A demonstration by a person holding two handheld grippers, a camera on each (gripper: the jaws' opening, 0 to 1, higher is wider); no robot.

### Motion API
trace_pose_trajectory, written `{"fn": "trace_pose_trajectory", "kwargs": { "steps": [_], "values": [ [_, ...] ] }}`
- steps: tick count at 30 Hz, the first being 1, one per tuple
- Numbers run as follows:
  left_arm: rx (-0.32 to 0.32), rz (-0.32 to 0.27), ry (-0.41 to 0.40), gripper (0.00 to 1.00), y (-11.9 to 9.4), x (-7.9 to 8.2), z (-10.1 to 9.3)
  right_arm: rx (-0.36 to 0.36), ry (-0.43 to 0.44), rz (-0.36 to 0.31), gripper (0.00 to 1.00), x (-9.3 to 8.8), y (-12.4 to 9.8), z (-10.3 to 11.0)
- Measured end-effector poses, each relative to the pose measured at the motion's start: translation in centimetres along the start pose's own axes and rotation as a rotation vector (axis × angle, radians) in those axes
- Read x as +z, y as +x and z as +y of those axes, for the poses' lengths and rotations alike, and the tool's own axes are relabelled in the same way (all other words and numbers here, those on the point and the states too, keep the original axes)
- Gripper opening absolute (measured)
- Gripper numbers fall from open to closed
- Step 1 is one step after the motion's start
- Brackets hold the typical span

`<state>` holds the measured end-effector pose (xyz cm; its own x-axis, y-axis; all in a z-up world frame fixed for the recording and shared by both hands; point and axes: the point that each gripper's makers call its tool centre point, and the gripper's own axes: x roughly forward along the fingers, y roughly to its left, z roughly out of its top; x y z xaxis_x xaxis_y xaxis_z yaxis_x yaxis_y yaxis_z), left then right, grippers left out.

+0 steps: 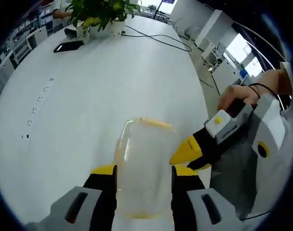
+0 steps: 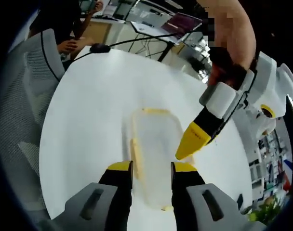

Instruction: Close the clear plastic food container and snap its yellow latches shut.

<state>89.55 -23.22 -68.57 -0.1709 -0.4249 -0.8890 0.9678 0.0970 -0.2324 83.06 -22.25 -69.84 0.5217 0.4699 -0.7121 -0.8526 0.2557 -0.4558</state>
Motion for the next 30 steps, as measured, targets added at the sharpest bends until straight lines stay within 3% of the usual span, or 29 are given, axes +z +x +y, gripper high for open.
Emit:
{"fn": "trace_pose_trajectory", "kwargs": {
  "steps": [14, 21, 25, 30],
  "values": [
    [0.062, -0.041, 0.003, 0.39, -2.4, -0.8, -1.9, -0.041, 0.064, 0.008, 0.27, -0.2, -1.8, -1.4],
    [0.103, -0.109, -0.014, 0.39, -2.5, -1.4, -2.8, -0.053, 0.151, 0.01, 0.29, -1.2, -2.3, -1.9],
    [0.133, -0.12, -0.014, 0.39, -2.2, -2.6, -2.9, -0.062, 0.195, 0.01, 0.31, -1.8, -2.5, -2.0],
    [0.219, -0.213, -0.065, 0.39, -2.3, -2.9, -2.6, -0.077, 0.238, 0.014, 0.32, -2.9, -2.7, -1.9]
  ]
}}
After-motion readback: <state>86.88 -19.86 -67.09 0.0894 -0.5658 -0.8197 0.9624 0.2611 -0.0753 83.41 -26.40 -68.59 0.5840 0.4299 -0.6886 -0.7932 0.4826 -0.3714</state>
